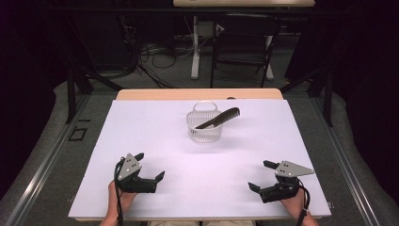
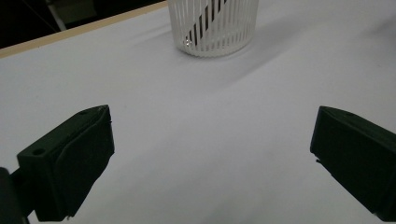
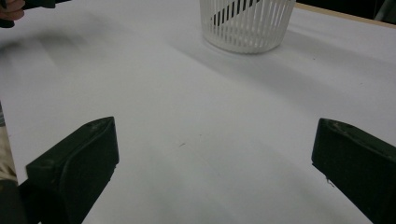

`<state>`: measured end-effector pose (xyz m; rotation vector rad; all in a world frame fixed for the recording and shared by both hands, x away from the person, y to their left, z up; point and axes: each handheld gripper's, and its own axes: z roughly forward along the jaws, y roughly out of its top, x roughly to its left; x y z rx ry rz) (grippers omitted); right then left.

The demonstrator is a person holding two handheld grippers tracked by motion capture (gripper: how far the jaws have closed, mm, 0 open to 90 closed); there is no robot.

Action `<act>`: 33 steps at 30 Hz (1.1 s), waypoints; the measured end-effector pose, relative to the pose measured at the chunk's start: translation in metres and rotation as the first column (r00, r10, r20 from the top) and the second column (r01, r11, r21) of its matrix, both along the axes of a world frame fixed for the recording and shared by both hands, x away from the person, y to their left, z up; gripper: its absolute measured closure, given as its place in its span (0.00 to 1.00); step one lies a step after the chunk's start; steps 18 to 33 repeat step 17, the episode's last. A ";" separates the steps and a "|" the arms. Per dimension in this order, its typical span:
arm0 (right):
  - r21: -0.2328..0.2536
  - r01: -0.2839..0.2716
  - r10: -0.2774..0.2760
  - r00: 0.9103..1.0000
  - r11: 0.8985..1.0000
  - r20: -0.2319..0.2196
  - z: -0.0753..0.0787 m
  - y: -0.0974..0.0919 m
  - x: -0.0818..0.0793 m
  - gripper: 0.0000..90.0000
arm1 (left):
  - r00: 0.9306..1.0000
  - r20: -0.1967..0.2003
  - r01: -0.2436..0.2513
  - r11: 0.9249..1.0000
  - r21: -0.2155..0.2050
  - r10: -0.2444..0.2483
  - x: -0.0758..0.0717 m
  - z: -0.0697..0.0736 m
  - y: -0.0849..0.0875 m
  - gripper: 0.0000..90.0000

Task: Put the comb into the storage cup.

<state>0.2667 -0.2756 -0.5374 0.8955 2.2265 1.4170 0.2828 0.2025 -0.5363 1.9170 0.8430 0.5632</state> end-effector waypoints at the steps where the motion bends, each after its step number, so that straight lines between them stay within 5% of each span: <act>1: 0.001 0.000 0.000 1.000 1.000 -0.001 0.000 0.000 0.000 0.00 | 1.000 0.000 0.000 1.000 -0.002 0.000 -0.001 -0.001 0.001 0.00; 33: -0.001 -0.013 0.013 1.000 1.000 0.005 0.001 0.000 -0.002 0.00 | 0.999 0.017 -0.033 0.999 -0.013 0.033 -0.008 0.000 0.012 0.00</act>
